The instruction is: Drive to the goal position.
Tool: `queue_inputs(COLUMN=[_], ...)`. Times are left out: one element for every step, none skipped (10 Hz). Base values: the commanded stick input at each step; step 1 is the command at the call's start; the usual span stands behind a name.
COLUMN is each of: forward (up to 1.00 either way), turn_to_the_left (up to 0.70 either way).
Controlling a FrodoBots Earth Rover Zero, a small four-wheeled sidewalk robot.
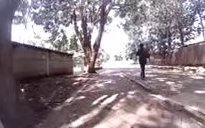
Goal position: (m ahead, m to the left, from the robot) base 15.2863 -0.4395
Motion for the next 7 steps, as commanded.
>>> queue_inputs(forward=[0.70,0.70,0.70,0.70,0.70,0.70,0.70], turn_to_the_left=[0.00,0.00,0.00,0.00,0.00,0.00,0.00])
